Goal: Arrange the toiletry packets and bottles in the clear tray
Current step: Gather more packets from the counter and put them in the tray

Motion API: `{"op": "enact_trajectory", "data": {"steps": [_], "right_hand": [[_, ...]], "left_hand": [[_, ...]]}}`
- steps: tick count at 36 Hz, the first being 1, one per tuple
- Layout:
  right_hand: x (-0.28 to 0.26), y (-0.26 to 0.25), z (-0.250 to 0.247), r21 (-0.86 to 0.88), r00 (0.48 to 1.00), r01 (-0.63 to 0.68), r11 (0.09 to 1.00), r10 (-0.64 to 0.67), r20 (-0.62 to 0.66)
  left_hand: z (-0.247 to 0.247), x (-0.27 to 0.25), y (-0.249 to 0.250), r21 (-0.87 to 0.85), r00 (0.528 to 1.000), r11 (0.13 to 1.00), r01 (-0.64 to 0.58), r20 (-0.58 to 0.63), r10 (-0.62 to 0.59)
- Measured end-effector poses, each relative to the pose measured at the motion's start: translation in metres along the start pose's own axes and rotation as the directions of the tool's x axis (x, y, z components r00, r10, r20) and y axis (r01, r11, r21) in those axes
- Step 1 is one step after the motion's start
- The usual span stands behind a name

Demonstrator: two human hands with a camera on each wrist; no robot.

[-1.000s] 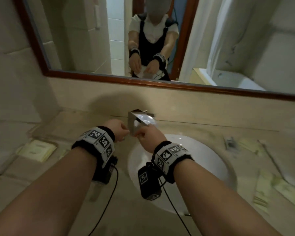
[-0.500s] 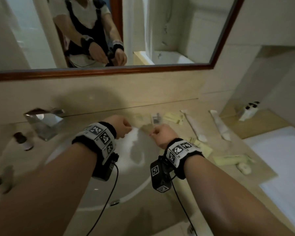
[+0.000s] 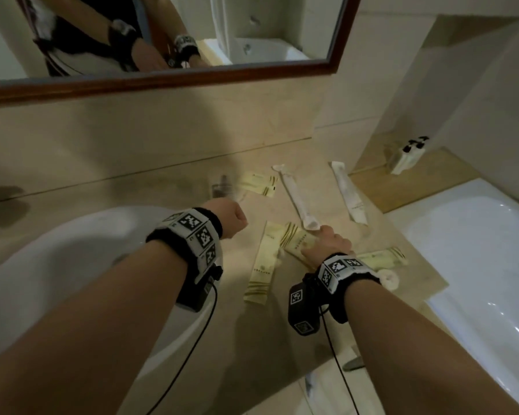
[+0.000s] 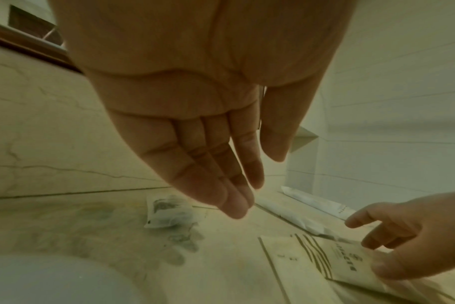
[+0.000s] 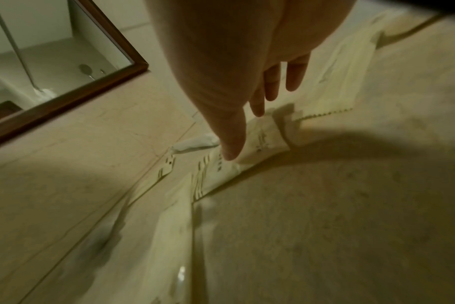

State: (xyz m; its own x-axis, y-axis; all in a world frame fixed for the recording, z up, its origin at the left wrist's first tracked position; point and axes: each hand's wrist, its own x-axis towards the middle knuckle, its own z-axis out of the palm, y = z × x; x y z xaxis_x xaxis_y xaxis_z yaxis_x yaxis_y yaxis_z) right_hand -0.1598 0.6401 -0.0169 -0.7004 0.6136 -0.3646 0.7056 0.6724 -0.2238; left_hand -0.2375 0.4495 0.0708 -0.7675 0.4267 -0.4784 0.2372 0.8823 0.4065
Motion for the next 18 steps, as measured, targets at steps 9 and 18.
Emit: {"op": "enact_trajectory", "data": {"steps": [9,18], "right_hand": [[0.017,-0.002,0.003,-0.03,0.999,0.036,0.999,-0.035,0.016],[0.014,-0.005,-0.033,0.309,0.982,0.146,0.94,-0.174,0.066]], "left_hand": [[0.01,0.021,0.004,0.046,0.999,0.999,0.025,0.034,-0.027],[0.007,0.022,0.011,0.011,0.999,1.0,0.024,0.037,-0.024]]}}
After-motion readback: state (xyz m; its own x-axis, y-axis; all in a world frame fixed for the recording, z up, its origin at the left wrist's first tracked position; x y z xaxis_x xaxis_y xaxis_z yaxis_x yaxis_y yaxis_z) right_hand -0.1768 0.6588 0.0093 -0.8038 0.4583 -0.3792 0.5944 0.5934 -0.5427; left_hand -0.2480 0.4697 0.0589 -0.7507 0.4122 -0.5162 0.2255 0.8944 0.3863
